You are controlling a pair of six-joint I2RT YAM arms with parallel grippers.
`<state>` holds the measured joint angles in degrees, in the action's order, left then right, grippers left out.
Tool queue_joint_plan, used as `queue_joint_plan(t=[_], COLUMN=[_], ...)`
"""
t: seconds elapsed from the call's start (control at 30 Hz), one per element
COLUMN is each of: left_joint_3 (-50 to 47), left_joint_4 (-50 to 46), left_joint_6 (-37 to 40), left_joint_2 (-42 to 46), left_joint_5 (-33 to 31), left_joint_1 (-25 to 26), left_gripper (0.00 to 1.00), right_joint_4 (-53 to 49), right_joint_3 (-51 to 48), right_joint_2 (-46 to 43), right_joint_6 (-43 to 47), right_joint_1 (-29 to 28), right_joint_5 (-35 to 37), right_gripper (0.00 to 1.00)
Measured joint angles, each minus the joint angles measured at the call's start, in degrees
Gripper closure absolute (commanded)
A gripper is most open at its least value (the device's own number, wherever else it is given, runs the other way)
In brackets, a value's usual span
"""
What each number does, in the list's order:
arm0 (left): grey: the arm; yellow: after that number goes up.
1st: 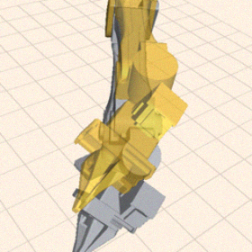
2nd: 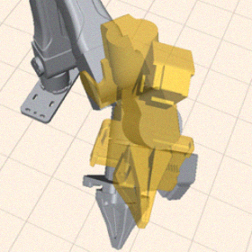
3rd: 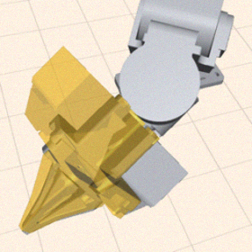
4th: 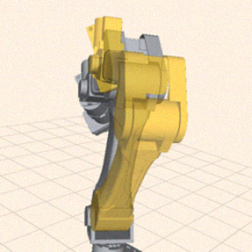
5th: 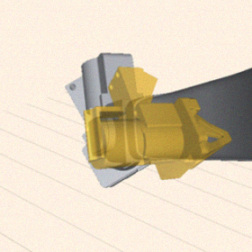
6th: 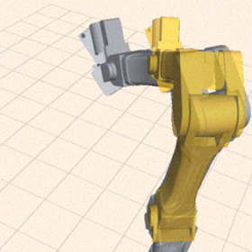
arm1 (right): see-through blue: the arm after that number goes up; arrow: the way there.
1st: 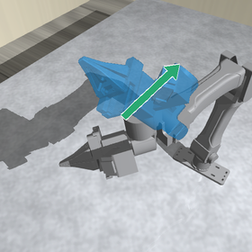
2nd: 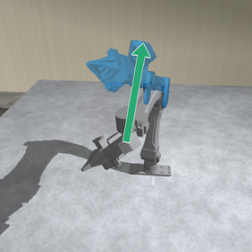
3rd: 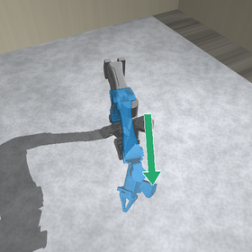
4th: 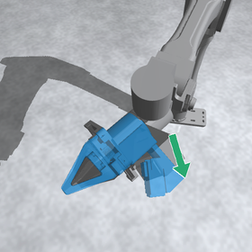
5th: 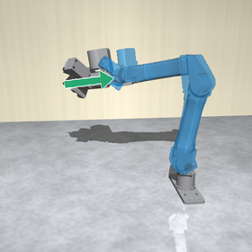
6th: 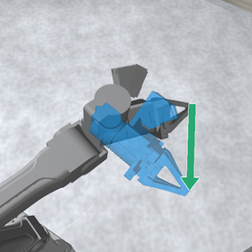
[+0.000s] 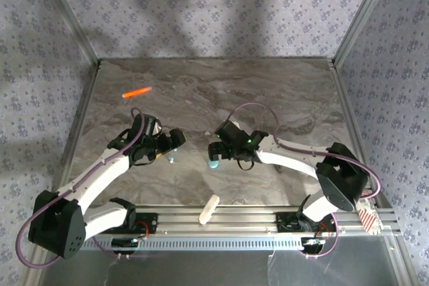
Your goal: Insert the wireless bluetooth earbuds into the charging case
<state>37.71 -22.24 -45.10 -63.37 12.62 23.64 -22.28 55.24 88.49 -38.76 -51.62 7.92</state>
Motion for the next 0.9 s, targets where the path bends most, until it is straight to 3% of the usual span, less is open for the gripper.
queue_joint_plan(t=[0.5, 0.9], left_joint_3=[-1.9, -2.6], left_joint_4=[2.7, 2.6], left_joint_6=[-1.4, -1.2], left_joint_2=[1.0, 2.5], left_joint_5=[-0.4, -1.1], left_joint_1=[0.5, 0.5], left_gripper=[0.0, 0.0], right_joint_4=[-6.7, -13.1], right_joint_3=[15.2, 20.6], right_joint_2=[16.0, 20.9], right_joint_6=[2.8, 3.9], right_joint_1=[-1.1, -5.2], right_joint_5=[-0.2, 0.9], right_gripper=[0.03, 0.06])
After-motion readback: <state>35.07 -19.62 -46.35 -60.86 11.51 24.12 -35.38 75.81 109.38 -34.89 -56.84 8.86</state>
